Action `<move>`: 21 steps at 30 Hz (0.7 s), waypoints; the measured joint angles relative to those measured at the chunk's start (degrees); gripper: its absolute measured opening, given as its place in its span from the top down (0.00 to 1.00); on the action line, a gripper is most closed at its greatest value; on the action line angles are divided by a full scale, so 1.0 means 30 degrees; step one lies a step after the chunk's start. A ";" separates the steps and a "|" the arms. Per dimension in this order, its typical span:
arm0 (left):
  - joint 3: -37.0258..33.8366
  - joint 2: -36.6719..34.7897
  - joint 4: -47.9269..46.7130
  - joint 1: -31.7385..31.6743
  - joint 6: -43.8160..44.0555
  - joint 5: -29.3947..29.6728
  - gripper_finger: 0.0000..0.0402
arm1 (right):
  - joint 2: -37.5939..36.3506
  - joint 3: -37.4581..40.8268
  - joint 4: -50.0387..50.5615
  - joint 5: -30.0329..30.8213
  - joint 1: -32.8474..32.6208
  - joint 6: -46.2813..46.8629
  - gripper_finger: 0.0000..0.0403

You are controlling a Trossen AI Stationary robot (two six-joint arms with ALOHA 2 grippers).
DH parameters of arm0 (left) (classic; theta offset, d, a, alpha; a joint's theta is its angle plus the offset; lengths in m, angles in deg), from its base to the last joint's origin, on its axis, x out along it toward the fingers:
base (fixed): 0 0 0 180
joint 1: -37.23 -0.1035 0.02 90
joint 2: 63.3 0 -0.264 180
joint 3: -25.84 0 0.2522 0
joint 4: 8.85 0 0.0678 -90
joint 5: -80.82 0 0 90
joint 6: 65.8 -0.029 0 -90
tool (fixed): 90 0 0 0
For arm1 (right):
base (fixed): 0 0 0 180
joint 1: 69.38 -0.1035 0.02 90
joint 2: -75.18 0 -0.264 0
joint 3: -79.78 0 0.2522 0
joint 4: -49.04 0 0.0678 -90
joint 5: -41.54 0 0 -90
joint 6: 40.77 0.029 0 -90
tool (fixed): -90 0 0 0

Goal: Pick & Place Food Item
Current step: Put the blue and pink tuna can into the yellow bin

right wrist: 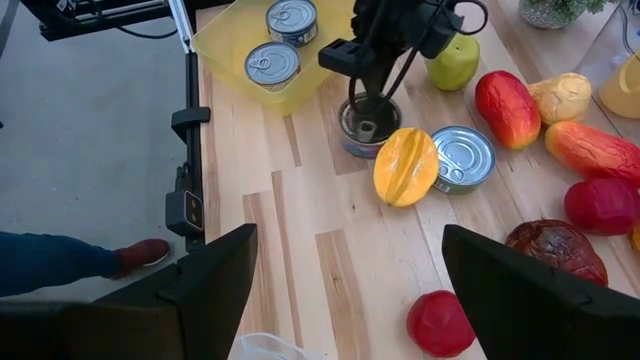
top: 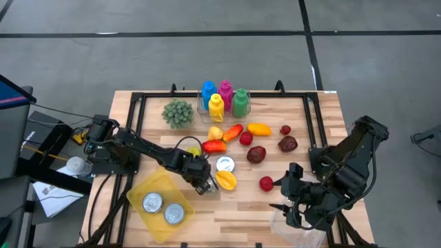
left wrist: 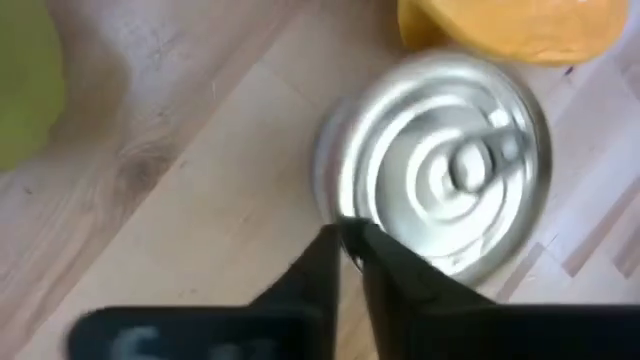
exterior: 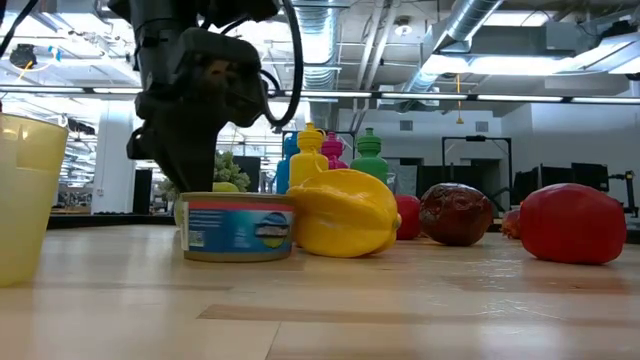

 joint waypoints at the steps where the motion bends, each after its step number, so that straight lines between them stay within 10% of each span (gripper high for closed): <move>1: 0.0007 0.0000 0.0003 0.0000 -0.0068 0.0011 0.96 | 0.0000 0.0004 0.0000 0.0004 0.0000 0.0004 0.23; 21: 0.0204 -0.1837 -0.1968 -0.0372 -0.0204 0.1858 1.00 | -0.0001 0.0007 0.0000 0.0013 0.0000 0.0004 0.23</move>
